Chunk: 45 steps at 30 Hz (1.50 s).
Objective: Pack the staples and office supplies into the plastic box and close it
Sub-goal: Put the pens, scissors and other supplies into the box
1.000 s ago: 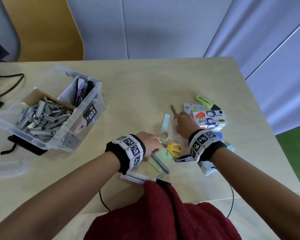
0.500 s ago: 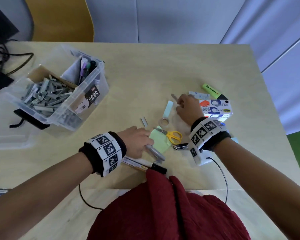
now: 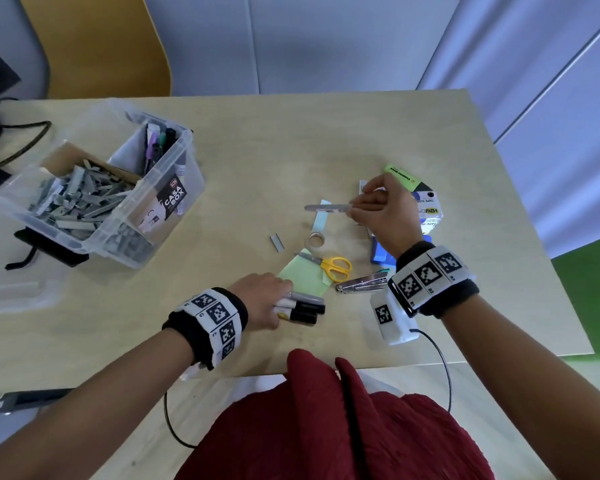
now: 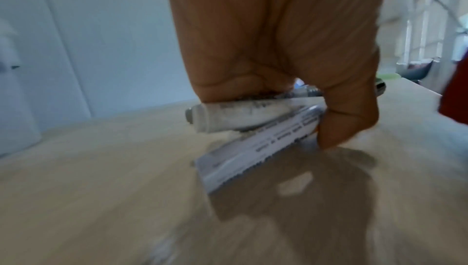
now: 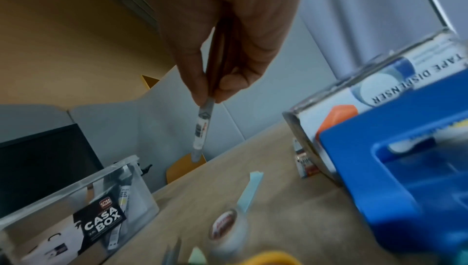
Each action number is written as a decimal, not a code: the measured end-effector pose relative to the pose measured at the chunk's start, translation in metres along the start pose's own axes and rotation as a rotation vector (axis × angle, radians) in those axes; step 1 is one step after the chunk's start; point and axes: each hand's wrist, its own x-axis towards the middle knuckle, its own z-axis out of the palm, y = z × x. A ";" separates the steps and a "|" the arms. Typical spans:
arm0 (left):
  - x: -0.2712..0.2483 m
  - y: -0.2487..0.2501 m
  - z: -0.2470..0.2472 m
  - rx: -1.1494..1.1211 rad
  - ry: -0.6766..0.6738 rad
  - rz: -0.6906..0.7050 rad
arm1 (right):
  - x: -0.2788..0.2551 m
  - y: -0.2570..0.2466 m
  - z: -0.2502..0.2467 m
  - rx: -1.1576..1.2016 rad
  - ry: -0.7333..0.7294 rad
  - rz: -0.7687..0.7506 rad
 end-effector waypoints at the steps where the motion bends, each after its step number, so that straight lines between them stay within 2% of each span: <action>1: 0.000 -0.003 -0.001 -0.096 0.009 -0.047 | -0.002 0.003 0.001 0.007 -0.012 0.005; 3: 0.001 -0.009 -0.009 -0.293 0.062 -0.126 | -0.006 0.008 0.003 0.052 -0.025 0.014; 7: 0.000 -0.017 -0.034 -0.768 0.328 -0.217 | -0.007 0.010 0.010 0.107 -0.061 0.006; 9: -0.003 -0.018 -0.046 -1.064 0.420 -0.163 | -0.006 0.008 0.016 0.091 -0.091 -0.009; 12: -0.006 -0.012 -0.060 -1.363 0.441 -0.034 | -0.005 -0.001 0.032 0.060 -0.084 -0.079; 15: -0.003 -0.006 -0.069 -1.506 0.429 0.070 | -0.001 -0.014 0.046 0.125 -0.082 0.001; 17: 0.001 -0.002 -0.074 -1.516 0.409 0.111 | 0.002 -0.022 0.053 0.195 -0.133 0.096; 20: 0.007 0.001 -0.087 -1.529 0.376 0.134 | 0.010 -0.029 0.057 0.252 -0.151 0.140; 23: 0.017 0.001 -0.100 -1.490 0.407 0.125 | 0.021 -0.033 0.052 0.295 -0.076 0.187; 26: 0.035 0.001 -0.119 -1.383 0.492 -0.026 | 0.037 -0.031 0.034 0.310 0.056 0.238; 28: 0.051 0.000 -0.137 -1.198 0.523 -0.145 | 0.049 -0.028 0.015 0.336 0.143 0.266; 31: 0.080 0.003 -0.167 -0.823 0.500 -0.196 | 0.064 -0.020 -0.015 0.337 0.254 0.332; 35: 0.134 0.017 -0.195 -0.469 0.433 -0.181 | 0.077 0.000 -0.038 0.323 0.262 0.429; 37: 0.160 0.026 -0.200 -0.330 0.371 -0.127 | 0.079 0.013 -0.042 0.224 0.244 0.437; 40: 0.194 0.039 -0.201 -0.164 0.267 -0.048 | 0.078 0.028 -0.044 0.000 0.213 0.417; 45: 0.229 0.052 -0.192 0.003 0.147 0.051 | 0.069 0.023 -0.037 -0.219 0.109 0.305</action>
